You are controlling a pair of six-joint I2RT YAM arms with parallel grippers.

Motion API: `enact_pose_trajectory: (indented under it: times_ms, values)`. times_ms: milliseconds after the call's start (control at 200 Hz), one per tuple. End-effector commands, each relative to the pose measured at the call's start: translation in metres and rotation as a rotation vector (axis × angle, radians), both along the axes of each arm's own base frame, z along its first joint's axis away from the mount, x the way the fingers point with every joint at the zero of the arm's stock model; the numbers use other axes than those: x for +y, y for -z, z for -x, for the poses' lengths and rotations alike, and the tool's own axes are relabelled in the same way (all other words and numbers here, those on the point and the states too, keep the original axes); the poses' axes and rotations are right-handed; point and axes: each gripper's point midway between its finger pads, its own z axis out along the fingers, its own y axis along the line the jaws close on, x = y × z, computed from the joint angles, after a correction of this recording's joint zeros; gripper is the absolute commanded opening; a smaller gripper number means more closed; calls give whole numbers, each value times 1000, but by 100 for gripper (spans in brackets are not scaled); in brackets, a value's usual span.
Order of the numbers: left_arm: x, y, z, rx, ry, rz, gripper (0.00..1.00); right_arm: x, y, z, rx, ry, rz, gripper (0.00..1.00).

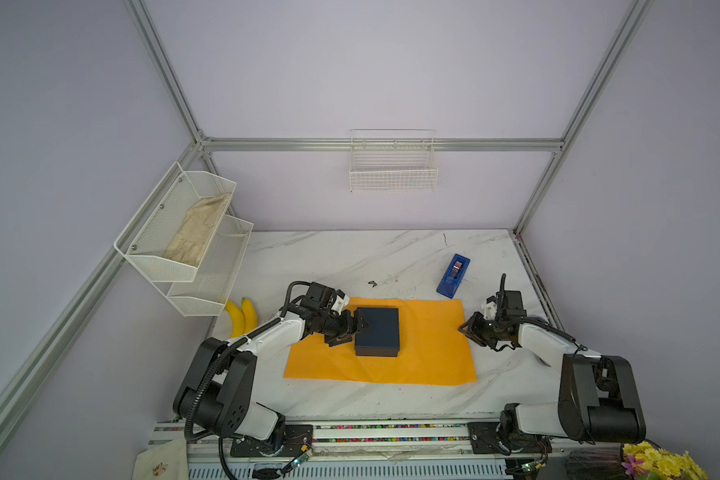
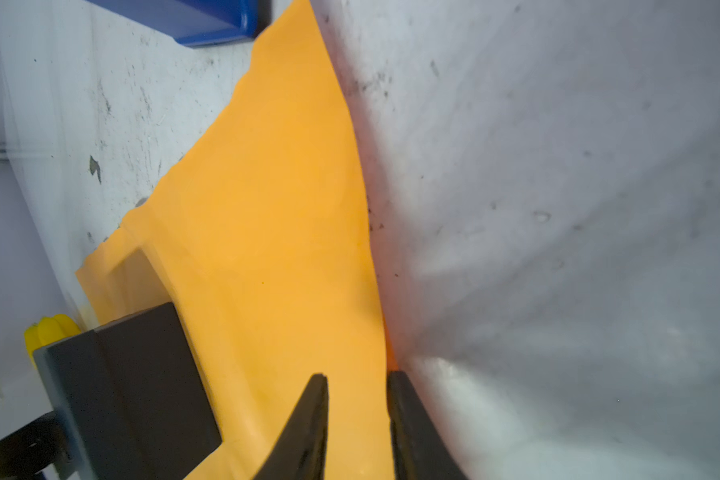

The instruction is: Wrap the gift box in paper

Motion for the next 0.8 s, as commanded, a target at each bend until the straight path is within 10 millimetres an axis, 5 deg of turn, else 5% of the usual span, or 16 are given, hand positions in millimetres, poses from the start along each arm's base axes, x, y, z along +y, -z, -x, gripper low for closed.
enact_pose_trajectory:
  times_ms: [0,400,620,795]
  values:
    - [-4,-28,-16,-88,1,35,92,-8,3,-8,3,19,48,22]
    - [-2,-32,-16,-100,-4,23,92,-14,0,-11,-6,34,80,0]
    - [0,-34,-17,-101,-8,10,92,-21,-18,-16,-50,45,120,0]
    - [3,-55,-17,-155,-9,12,92,-27,-34,-21,-90,97,135,0]
